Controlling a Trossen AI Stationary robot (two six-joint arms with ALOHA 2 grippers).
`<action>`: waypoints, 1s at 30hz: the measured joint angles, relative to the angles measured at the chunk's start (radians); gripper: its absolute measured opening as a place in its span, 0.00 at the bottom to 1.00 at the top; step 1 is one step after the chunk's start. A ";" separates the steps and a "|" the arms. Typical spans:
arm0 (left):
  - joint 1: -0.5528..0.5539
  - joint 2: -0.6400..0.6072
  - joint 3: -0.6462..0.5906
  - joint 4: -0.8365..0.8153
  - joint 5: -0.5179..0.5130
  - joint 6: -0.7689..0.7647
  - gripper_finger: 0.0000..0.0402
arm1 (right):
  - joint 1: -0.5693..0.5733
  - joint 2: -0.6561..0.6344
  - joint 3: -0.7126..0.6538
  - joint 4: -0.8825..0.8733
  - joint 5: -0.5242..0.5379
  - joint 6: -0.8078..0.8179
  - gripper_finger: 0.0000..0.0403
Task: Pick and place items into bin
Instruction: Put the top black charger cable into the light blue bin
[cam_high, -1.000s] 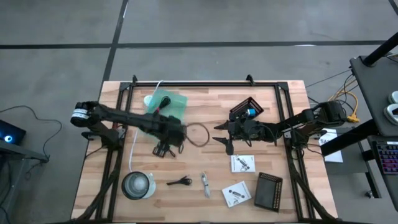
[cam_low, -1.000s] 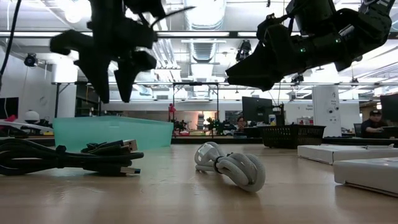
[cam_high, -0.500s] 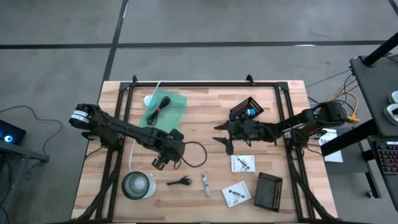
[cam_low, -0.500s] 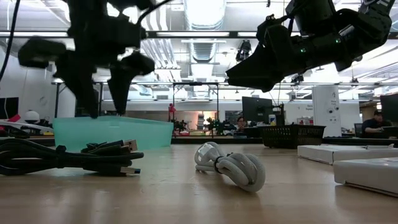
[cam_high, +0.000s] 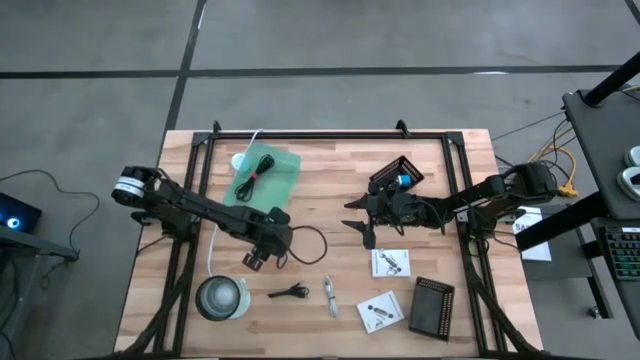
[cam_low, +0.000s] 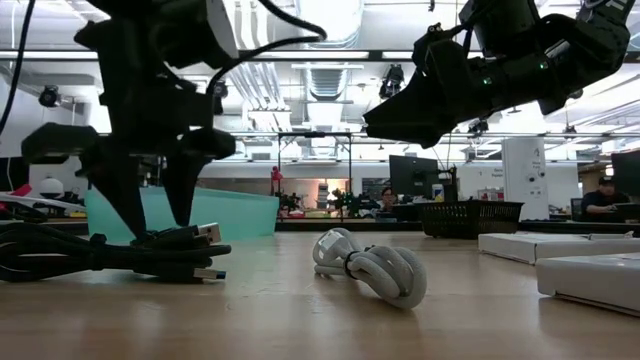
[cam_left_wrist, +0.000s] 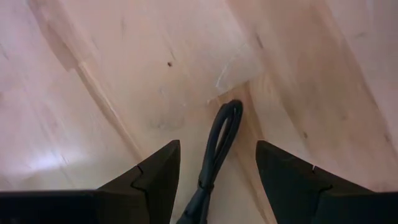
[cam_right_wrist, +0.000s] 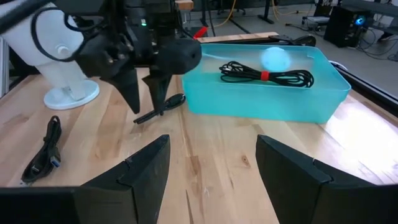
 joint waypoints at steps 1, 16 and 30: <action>0.006 0.000 -0.003 0.000 0.000 0.000 0.48 | 0.000 0.000 0.000 0.000 0.000 0.000 0.56; 0.047 -0.001 -0.063 0.017 0.013 0.000 0.42 | 0.000 0.000 0.000 0.000 0.000 0.000 0.56; 0.051 0.001 -0.039 0.026 0.049 0.007 0.04 | 0.000 0.000 0.000 0.000 0.000 -0.001 0.56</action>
